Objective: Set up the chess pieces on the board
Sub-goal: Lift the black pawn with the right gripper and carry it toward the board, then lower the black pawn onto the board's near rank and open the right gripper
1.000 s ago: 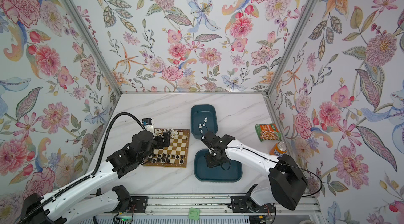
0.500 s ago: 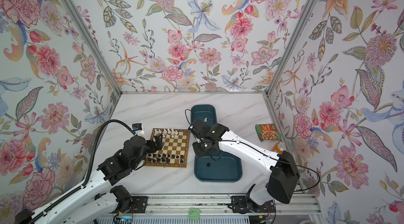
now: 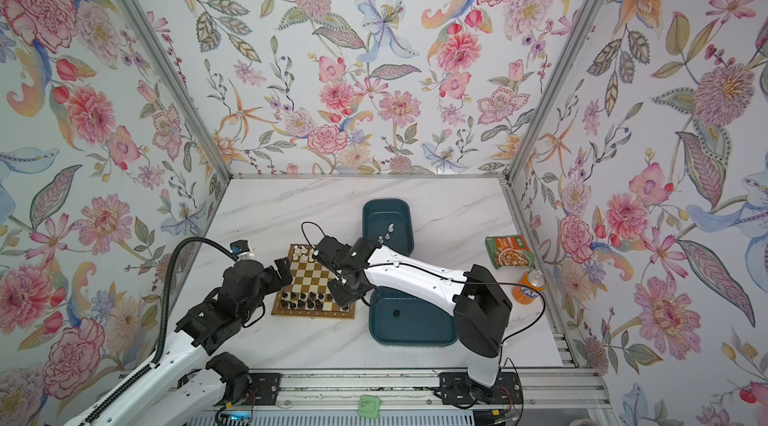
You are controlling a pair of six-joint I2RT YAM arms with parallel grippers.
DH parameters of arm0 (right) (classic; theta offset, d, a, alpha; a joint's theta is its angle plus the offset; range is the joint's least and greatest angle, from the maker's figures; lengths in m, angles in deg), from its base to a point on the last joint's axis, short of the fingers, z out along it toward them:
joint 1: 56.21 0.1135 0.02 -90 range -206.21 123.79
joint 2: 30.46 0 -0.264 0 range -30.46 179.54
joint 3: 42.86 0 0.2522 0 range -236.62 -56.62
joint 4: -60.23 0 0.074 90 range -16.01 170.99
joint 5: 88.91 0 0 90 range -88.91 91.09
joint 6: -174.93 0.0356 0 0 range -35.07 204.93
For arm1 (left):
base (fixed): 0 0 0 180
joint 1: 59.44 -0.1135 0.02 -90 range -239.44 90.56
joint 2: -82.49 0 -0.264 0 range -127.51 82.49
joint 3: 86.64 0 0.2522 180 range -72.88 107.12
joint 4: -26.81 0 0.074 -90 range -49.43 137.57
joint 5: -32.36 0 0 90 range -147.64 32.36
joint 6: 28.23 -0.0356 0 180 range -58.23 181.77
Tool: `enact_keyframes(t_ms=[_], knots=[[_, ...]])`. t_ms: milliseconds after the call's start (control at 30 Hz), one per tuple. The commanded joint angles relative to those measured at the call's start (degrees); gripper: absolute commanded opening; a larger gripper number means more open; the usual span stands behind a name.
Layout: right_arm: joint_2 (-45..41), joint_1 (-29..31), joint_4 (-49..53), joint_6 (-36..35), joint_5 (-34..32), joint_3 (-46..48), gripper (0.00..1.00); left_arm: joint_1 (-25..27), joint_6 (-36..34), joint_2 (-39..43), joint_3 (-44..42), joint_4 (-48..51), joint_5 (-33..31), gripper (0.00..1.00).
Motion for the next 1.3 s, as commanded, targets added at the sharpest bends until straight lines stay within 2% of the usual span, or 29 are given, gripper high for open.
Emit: enact_keyframes(t_ms=[0, 433, 1267], knots=[[2.57, 1.12, 0.29, -0.44, -0.25, -2.53, 0.09, -2.24, -0.68, 0.3, -0.76, 2.6, 2.69, 0.99], [9.42, 2.36, -1.69, -0.44, 0.35, -5.75, 0.09, -7.9, -1.85, 1.45, -2.2, 3.62, 6.15, 0.99], [14.72, 0.04, -2.67, -3.15, 2.67, -7.24, 0.09, -10.81, -1.12, 2.68, -2.94, 3.88, 6.68, 0.99]])
